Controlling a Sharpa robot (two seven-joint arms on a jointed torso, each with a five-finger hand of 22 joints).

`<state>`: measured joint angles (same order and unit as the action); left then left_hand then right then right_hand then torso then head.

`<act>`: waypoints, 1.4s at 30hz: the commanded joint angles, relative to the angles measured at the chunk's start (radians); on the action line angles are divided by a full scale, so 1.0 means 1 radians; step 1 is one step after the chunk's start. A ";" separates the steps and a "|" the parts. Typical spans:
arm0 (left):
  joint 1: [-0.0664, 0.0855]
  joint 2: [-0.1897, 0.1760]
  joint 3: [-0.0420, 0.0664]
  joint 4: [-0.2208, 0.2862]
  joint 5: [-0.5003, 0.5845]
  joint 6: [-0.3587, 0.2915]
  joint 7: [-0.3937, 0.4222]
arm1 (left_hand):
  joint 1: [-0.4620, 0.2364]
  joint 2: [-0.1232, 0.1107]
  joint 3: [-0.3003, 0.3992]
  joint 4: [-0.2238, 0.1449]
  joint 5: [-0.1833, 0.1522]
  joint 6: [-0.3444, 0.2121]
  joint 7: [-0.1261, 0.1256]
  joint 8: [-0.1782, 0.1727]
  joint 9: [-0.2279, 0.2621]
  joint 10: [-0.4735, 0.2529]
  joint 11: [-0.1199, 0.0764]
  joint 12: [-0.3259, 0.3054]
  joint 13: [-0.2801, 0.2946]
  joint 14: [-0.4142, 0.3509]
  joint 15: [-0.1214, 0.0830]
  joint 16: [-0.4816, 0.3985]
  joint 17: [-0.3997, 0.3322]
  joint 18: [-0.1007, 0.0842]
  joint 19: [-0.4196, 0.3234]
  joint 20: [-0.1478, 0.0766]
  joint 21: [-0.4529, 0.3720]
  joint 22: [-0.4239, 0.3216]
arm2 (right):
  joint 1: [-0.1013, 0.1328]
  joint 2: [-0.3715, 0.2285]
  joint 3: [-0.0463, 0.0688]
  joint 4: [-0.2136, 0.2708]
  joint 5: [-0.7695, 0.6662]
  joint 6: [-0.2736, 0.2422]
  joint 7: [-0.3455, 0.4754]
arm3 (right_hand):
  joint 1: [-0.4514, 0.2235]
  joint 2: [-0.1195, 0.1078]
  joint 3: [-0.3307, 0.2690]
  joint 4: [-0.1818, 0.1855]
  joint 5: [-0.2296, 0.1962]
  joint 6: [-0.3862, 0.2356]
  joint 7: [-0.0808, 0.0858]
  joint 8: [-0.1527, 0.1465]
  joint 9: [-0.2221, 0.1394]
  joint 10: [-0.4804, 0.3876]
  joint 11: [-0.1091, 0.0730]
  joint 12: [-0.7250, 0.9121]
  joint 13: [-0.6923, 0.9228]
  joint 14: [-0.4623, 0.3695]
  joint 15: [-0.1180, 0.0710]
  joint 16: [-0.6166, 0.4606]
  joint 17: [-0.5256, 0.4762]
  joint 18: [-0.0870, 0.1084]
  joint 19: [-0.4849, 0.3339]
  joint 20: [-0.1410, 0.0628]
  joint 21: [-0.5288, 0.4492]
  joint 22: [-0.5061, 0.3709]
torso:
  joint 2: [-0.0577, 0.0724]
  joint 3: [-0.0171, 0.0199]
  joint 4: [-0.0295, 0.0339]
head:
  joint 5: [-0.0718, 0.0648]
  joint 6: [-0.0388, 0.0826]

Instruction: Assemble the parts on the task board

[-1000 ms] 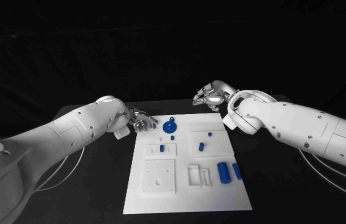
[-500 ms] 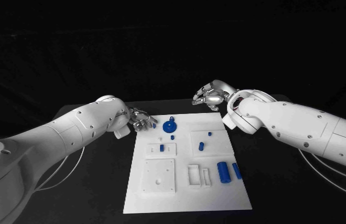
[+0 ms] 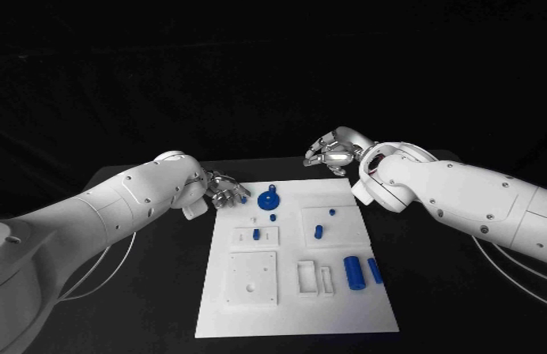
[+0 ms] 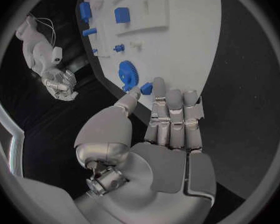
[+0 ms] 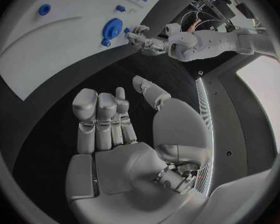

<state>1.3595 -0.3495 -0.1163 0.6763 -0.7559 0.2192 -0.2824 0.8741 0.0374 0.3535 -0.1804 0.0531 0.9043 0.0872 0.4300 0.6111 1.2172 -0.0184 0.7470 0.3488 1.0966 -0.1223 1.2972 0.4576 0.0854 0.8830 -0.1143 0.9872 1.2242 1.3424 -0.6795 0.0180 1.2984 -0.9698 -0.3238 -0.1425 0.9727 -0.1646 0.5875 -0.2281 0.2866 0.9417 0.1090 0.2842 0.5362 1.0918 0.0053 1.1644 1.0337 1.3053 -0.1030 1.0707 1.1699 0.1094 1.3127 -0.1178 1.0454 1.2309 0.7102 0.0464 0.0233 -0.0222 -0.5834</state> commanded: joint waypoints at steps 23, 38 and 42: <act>-0.005 -0.006 -0.002 0.007 -0.002 0.029 -0.012 | 0.100 -0.003 0.219 -0.022 -0.002 0.011 0.003 0.004 -0.014 0.009 -0.002 0.001 -0.001 0.012 -0.003 0.017 0.006 -0.026 0.026 -0.104 0.016 0.017 | 0.000 0.001 0.001 0.000 -0.003 0.012 0.006 | -0.009 0.004 -0.004 -0.001 0.004 0.002 0.009 -0.004 0.002 -0.004 -0.001 -0.006 -0.002 -0.001 -0.001 -0.004 -0.001 0.152 -0.004 0.005 -0.005 -0.001 | 0.001 -0.0006 0.0005 | 0.000 -0.001; -0.005 -0.016 -0.002 0.025 -0.016 -0.021 -0.002 | 0.106 -0.007 0.331 -0.050 0.057 0.052 -0.016 0.033 -0.012 0.063 -0.021 0.017 0.005 0.060 -0.023 0.052 0.018 -0.019 0.073 -0.120 0.047 0.038 | 0.000 0.000 0.001 -0.001 -0.002 0.014 0.008 | -0.010 0.004 -0.005 -0.001 0.004 0.002 0.009 -0.004 0.002 -0.004 -0.001 -0.006 -0.002 -0.001 -0.001 -0.004 -0.001 0.152 -0.004 0.005 -0.005 -0.001 | 0.000 -0.0003 0.0003 | 0.003 -0.001; -0.005 -0.029 -0.002 0.044 -0.015 -0.056 0.003 | 0.092 -0.009 0.337 -0.057 0.096 0.073 -0.024 0.046 -0.005 0.085 -0.030 0.024 0.008 0.077 -0.032 0.064 0.022 -0.016 0.089 -0.126 0.058 0.043 | 0.000 -0.001 0.001 -0.001 -0.001 0.014 0.008 | -0.010 0.004 -0.005 -0.001 0.004 0.002 0.009 -0.004 0.002 -0.004 -0.001 -0.006 -0.002 -0.001 -0.001 -0.004 -0.001 0.152 -0.004 0.005 -0.005 -0.001 | 0.000 -0.0007 0.0008 | 0.002 -0.001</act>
<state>1.3605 -0.3748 -0.1151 0.7127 -0.7523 0.2013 -0.2752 0.9756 0.0271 0.6656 -0.2154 0.1413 0.9502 0.0813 0.4578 0.5957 1.2949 -0.0478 0.7679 0.3559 1.1580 -0.1428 1.3573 0.4791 0.0690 0.9657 -0.1395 1.0414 1.2663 1.3424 -0.6801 0.0180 1.2972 -0.9698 -0.3200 -0.1420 0.9727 -0.1646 0.5875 -0.2281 0.2866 0.9432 0.1117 0.2842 0.5369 1.0918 0.0053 1.1644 1.0330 1.3053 -0.1029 1.0707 1.1700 0.1094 1.3128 -0.1178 1.0453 1.2310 0.7105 0.0456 0.0240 -0.0198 -0.5847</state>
